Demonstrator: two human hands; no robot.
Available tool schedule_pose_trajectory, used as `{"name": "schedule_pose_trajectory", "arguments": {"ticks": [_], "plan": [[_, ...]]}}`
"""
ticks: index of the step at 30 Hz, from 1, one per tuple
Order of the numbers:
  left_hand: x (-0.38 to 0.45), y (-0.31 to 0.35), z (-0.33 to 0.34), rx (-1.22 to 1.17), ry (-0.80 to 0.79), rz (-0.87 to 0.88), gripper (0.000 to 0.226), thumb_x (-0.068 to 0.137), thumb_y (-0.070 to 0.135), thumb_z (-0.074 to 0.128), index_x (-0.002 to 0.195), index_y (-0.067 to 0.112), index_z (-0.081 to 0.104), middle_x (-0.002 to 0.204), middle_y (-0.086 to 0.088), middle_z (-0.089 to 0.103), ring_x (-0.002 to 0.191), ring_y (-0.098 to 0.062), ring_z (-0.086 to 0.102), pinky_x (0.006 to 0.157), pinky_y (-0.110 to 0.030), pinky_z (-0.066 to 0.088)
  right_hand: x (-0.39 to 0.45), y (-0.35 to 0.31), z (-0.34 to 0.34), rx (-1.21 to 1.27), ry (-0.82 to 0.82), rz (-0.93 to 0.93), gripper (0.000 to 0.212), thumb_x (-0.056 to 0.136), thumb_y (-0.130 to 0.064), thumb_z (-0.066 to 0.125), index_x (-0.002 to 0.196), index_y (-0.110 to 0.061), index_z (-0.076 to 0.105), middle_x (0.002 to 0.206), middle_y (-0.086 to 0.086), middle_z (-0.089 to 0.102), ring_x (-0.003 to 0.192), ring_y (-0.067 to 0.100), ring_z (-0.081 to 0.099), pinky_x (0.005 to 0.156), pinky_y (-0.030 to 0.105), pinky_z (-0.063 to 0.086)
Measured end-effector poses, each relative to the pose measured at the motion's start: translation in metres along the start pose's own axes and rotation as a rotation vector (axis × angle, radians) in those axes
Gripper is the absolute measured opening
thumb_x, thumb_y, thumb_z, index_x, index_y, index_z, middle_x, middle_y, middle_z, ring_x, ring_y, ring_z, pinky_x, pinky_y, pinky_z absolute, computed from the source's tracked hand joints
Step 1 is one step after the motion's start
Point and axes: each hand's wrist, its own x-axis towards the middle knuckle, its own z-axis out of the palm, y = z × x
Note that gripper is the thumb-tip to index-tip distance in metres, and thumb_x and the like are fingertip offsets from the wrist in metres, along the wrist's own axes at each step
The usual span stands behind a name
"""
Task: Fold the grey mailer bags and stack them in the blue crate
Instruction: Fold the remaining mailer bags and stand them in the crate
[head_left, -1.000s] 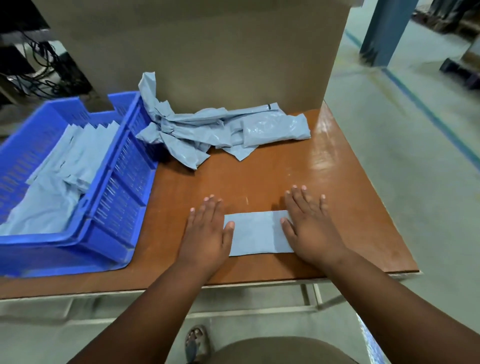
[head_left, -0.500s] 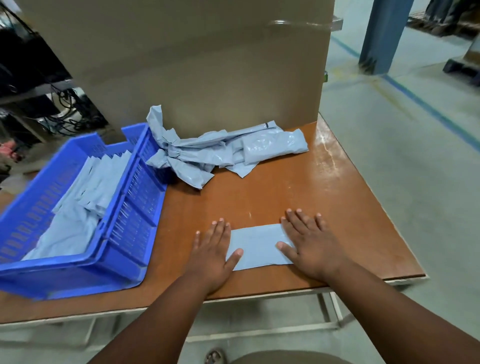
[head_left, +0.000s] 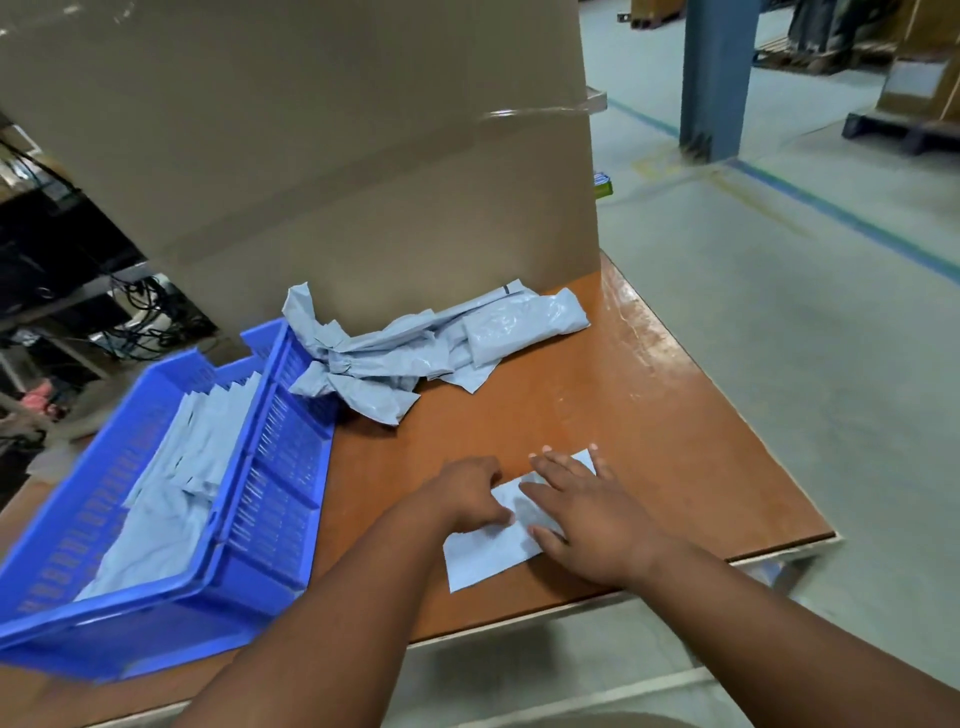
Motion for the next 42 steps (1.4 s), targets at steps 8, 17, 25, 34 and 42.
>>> {"name": "schedule_pose_trajectory", "arguments": {"ticks": [8, 17, 25, 34, 42], "plan": [[-0.005, -0.007, -0.026, -0.35, 0.044, -0.125, 0.033, 0.079, 0.035, 0.091, 0.083, 0.013, 0.068, 0.075, -0.004, 0.063, 0.065, -0.018, 0.06, 0.053, -0.024, 0.047, 0.009, -0.012, -0.017, 0.031, 0.132, -0.035, 0.053, 0.101, -0.056, 0.038, 0.147, -0.035, 0.055, 0.167, 0.001, 0.039, 0.159, 0.026, 0.026, 0.128, 0.065, 0.015], [-0.081, -0.085, -0.14, -0.273, 0.375, -0.336, 0.028, 0.077, 0.026, 0.085, 0.07, 0.015, 0.06, 0.075, -0.004, 0.062, 0.072, -0.021, 0.058, 0.064, -0.033, 0.046, 0.101, -0.11, -0.073, 0.002, 0.228, -0.233, 0.058, 0.1, -0.053, 0.047, 0.155, -0.035, 0.047, 0.17, 0.007, 0.034, 0.16, 0.03, 0.022, 0.123, 0.069, 0.023], [-0.176, -0.216, -0.205, -0.189, 0.545, -0.561, 0.025, 0.082, 0.023, 0.083, 0.072, 0.014, 0.062, 0.086, -0.011, 0.072, 0.096, -0.032, 0.071, 0.06, -0.032, 0.043, 0.2, -0.235, -0.099, 0.059, 0.257, -0.42, 0.056, 0.1, -0.055, 0.051, 0.152, -0.036, 0.049, 0.171, 0.003, 0.031, 0.161, 0.028, 0.021, 0.125, 0.068, 0.018], [-0.226, -0.334, -0.195, -0.164, 0.465, -0.755, 0.03, 0.076, 0.032, 0.088, 0.075, 0.012, 0.066, 0.084, -0.009, 0.072, 0.088, -0.029, 0.072, 0.064, -0.032, 0.049, 0.279, -0.347, -0.099, 0.152, 0.016, -0.422, 0.046, 0.105, -0.046, 0.051, 0.148, -0.03, 0.054, 0.148, 0.0, 0.052, 0.137, 0.027, 0.05, 0.111, 0.043, 0.043], [-0.198, -0.383, -0.13, -0.196, 0.27, -0.761, 0.026, 0.082, 0.032, 0.086, 0.087, 0.015, 0.067, 0.089, -0.005, 0.073, 0.077, -0.022, 0.067, 0.065, -0.029, 0.049, 0.341, -0.415, -0.059, -0.193, -0.504, -0.355, 0.058, 0.076, -0.066, 0.077, 0.113, -0.022, 0.065, 0.089, -0.001, 0.075, 0.082, 0.022, 0.072, 0.069, 0.035, 0.055]]}}
